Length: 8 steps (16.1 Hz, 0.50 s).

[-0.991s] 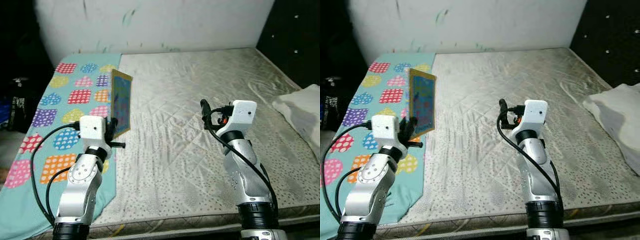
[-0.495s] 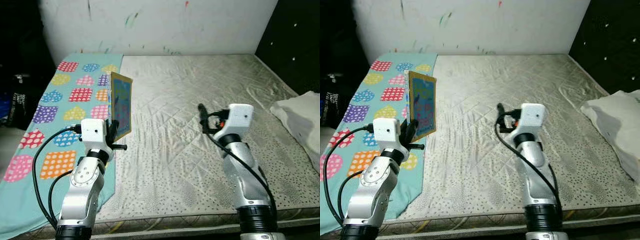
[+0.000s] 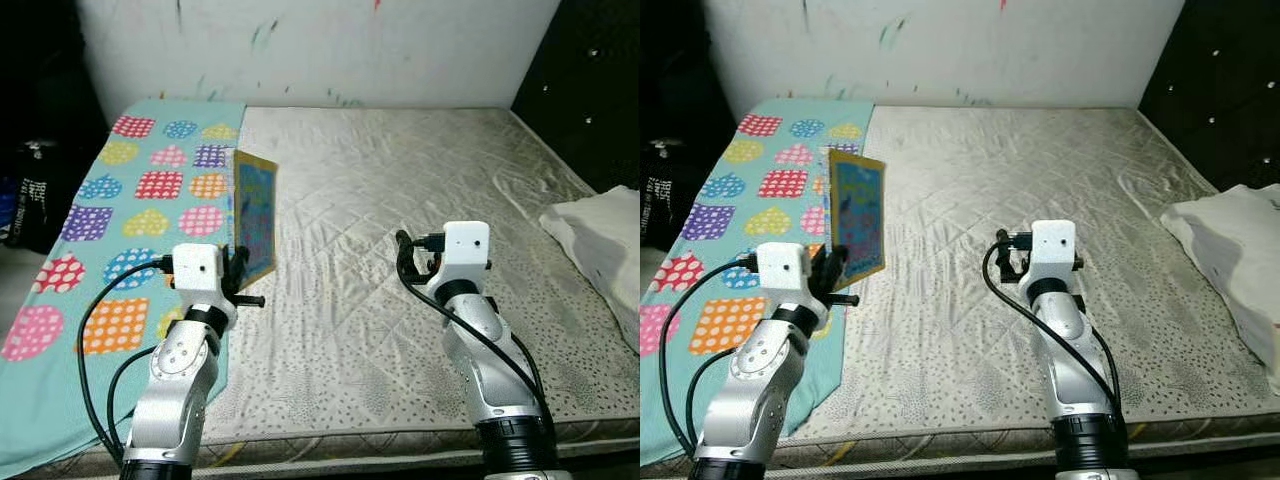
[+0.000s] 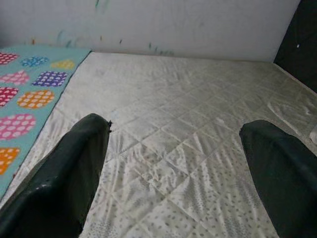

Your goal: Clean up the room

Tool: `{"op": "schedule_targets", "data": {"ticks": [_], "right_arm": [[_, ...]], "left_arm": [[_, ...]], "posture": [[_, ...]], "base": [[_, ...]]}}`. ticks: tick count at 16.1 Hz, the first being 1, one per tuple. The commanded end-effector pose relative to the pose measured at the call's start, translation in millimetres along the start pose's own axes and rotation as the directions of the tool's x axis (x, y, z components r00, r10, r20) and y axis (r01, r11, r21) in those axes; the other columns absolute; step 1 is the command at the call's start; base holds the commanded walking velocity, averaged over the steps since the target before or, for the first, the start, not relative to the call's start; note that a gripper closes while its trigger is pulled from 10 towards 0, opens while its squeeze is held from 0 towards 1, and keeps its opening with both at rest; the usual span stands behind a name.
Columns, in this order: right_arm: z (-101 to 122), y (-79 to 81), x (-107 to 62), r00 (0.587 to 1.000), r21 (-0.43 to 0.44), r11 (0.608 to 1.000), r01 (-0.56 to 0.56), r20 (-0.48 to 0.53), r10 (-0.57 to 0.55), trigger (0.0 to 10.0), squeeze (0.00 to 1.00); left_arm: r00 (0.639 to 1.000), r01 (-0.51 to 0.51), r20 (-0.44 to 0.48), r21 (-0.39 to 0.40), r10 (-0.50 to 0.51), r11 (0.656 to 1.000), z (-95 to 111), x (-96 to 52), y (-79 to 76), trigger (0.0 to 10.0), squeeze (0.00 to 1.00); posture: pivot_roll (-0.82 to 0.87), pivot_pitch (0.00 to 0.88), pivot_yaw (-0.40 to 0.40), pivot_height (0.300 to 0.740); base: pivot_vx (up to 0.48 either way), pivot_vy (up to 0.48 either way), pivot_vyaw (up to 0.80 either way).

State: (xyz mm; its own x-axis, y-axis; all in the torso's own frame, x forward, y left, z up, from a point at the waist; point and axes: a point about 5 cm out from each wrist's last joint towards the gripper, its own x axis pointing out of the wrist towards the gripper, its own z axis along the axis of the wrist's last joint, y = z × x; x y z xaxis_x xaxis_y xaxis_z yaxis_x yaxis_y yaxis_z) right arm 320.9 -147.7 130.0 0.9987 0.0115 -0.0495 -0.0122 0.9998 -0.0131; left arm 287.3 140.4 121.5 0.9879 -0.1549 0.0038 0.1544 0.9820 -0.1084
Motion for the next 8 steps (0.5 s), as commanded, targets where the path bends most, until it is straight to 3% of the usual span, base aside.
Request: {"op": "schedule_targets", "data": {"ticks": [1,3,4,8], "right_arm": [[8,0.5,1.3,0.999,0.033,0.999,-0.024,0.027,0.023,10.0,0.0],[6,2.4,1.3,0.999,0.041,0.998,-0.037,0.001,0.037,10.0,0.0],[9,3.8,0.7,0.998,0.02,0.999,-0.049,0.026,0.049,10.0,0.0],[-1,1.4,0.7,0.999,0.033,0.999,-0.02,-0.047,0.022,10.0,0.0]], "left_arm": [[0.998,0.029,0.052,0.002,-0.029,1.0,13,4.3,-4.2,10.0,0.0],[0.998,0.03,0.056,-0.004,-0.03,1.0,13,4.0,-5.5,10.0,0.0],[0.998,0.026,0.059,-0.031,-0.025,0.999,14,3.3,-7.4,10.0,0.0],[0.996,0.068,0.056,-0.034,-0.066,0.997,16,5.6,-15.3,10.0,0.0]], "posture": [[0.02,0.0,-0.067,0.74],[0.03,0.0,-0.074,0.74],[0.02,0.005,-0.066,0.74],[0.02,0.009,-0.047,0.74]], "base": [[0.0,0.0,0.0],[0.0,0.0,-0.64],[0.0,0.0,0.0],[0.0,-0.202,0.0]]}}
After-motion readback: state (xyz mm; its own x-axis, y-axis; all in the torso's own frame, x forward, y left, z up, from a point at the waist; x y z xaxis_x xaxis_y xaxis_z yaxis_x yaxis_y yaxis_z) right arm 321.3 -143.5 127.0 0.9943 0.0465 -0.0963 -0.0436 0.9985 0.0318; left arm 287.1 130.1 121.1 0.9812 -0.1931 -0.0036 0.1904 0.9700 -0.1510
